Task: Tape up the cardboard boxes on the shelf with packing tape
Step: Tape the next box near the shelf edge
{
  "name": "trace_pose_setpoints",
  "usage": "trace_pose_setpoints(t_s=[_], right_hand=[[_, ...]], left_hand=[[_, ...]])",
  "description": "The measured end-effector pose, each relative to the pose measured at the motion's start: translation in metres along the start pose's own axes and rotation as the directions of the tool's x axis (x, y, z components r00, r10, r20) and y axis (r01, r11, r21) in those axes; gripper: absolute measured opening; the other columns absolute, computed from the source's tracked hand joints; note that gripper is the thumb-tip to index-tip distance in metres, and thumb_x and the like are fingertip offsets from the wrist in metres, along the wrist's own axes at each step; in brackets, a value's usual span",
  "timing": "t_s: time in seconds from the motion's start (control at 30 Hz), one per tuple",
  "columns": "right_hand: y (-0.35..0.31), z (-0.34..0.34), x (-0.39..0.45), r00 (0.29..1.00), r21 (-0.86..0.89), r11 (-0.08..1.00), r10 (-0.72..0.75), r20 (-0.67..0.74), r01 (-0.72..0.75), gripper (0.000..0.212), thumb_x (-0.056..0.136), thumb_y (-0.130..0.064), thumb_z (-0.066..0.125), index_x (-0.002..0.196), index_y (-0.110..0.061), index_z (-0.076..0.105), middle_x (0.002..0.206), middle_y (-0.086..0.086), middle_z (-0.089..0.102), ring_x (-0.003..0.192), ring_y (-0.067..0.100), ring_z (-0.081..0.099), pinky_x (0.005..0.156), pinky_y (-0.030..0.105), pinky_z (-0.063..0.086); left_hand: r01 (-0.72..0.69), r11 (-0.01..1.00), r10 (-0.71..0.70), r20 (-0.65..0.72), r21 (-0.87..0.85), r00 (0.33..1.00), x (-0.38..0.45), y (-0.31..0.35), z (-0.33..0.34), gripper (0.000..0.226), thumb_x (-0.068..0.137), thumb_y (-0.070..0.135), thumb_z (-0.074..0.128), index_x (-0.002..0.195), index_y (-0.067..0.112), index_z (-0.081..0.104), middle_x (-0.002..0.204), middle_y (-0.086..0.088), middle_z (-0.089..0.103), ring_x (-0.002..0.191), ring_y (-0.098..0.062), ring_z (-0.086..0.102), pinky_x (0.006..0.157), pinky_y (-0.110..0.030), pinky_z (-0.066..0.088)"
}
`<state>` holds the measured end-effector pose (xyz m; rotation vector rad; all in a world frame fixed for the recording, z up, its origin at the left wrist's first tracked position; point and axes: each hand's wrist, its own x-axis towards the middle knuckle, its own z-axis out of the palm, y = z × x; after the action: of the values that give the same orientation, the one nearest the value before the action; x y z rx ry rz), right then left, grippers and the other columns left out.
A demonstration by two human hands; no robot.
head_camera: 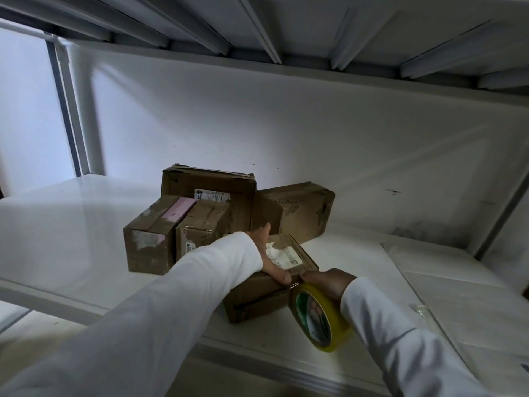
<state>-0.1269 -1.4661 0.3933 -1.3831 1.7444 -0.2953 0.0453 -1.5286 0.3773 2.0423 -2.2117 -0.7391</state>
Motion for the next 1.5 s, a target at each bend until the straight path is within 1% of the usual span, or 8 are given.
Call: trace_pose_setpoints(t_s=[0.13, 0.3, 0.53, 0.83, 1.07, 1.2, 1.37, 1.5], right_hand=[[-0.005, 0.000, 0.003, 1.000, 0.010, 1.000, 0.022, 0.021, -0.022, 0.037, 0.094, -0.039, 0.051, 0.118, -0.011, 0.054, 0.073, 0.002, 0.057, 0.059, 0.015, 0.054, 0.048, 0.020, 0.043], [-0.005, -0.001, 0.005, 1.000, -0.034, 0.999, 0.008, 0.026, -0.007, 0.044, 0.093, -0.043, 0.051, 0.127, -0.014, 0.050, 0.114, 0.008, 0.061, 0.089, 0.021, 0.060, 0.082, 0.029, 0.046], [-0.006, -0.008, 0.014, 0.997, -0.109, 0.994, 0.007, 0.072, 0.001, 0.052, 0.092, -0.047, 0.051, 0.134, -0.016, 0.046, 0.134, 0.010, 0.053, 0.120, 0.028, 0.053, 0.101, 0.033, 0.041], [-0.002, -0.010, 0.020, 0.997, -0.102, 0.995, 0.013, 0.072, -0.006, 0.054, 0.093, -0.047, 0.050, 0.135, -0.014, 0.045, 0.133, 0.010, 0.054, 0.119, 0.028, 0.053, 0.099, 0.033, 0.041], [-0.001, -0.006, 0.022, 0.998, -0.061, 0.998, 0.021, 0.060, -0.017, 0.051, 0.094, -0.045, 0.049, 0.133, -0.013, 0.046, 0.128, 0.011, 0.057, 0.087, 0.020, 0.060, 0.073, 0.026, 0.049], [0.002, -0.006, 0.027, 0.999, -0.044, 0.999, -0.001, 0.036, 0.003, 0.051, 0.094, -0.045, 0.049, 0.132, -0.012, 0.047, 0.121, 0.011, 0.060, 0.097, 0.023, 0.061, 0.083, 0.027, 0.049], [0.013, -0.007, 0.026, 0.998, 0.017, 1.000, 0.009, 0.058, -0.010, 0.063, 0.083, -0.059, 0.057, 0.123, -0.010, 0.057, 0.109, 0.011, 0.064, 0.095, 0.026, 0.060, 0.098, 0.037, 0.047], [0.031, -0.019, 0.014, 0.989, 0.113, 0.993, -0.001, 0.149, -0.016, 0.057, 0.083, -0.055, 0.058, 0.122, -0.013, 0.053, 0.100, 0.007, 0.063, 0.090, 0.023, 0.060, 0.077, 0.032, 0.051]], left_hand=[[0.101, 0.973, -0.100, 0.016, -0.209, 0.995, 0.009, 0.010, -0.014, 0.091, 0.084, 0.072, 0.039, 0.152, 0.016, 0.015, 0.158, -0.010, 0.016, 0.144, -0.032, 0.018, 0.116, -0.047, 0.018], [0.066, 0.974, -0.002, -0.284, 0.216, 0.959, 0.019, 0.031, -0.006, 0.049, 0.101, 0.047, 0.026, 0.129, 0.014, 0.052, 0.121, -0.009, 0.059, 0.110, -0.027, 0.056, 0.092, -0.038, 0.045], [0.045, 0.906, 0.090, -0.296, 0.420, 0.951, 0.039, 0.029, 0.009, 0.038, 0.102, 0.030, 0.035, 0.138, 0.019, 0.041, 0.123, -0.009, 0.055, 0.112, -0.026, 0.054, 0.087, -0.035, 0.046], [0.141, 0.986, -0.148, -0.071, -0.087, 0.986, 0.043, 0.000, -0.008, 0.080, 0.082, 0.071, 0.047, 0.135, 0.012, 0.047, 0.135, -0.010, 0.050, 0.121, -0.029, 0.049, 0.103, -0.041, 0.040], [0.189, 0.968, -0.198, -0.041, -0.167, 0.979, 0.043, 0.004, -0.005, 0.086, 0.081, 0.061, 0.060, 0.144, 0.009, 0.035, 0.148, -0.011, 0.039, 0.133, -0.029, 0.039, 0.109, -0.038, 0.034], [0.175, 0.957, -0.204, -0.107, -0.233, 0.973, 0.038, 0.005, -0.001, 0.080, 0.083, 0.058, 0.061, 0.143, 0.012, 0.037, 0.146, -0.009, 0.041, 0.132, -0.028, 0.041, 0.105, -0.036, 0.034], [0.241, 0.967, -0.214, -0.252, 0.081, 0.944, 0.023, 0.017, -0.004, 0.067, 0.082, 0.070, 0.049, 0.127, 0.020, 0.054, 0.131, -0.003, 0.055, 0.124, -0.028, 0.047, 0.109, -0.050, 0.019], [0.039, 0.976, 0.058, -0.430, 0.215, 0.901, 0.004, 0.031, -0.010, 0.040, 0.089, 0.052, 0.054, 0.120, 0.027, 0.055, 0.125, 0.000, 0.058, 0.118, -0.024, 0.050, 0.104, -0.043, 0.031]])
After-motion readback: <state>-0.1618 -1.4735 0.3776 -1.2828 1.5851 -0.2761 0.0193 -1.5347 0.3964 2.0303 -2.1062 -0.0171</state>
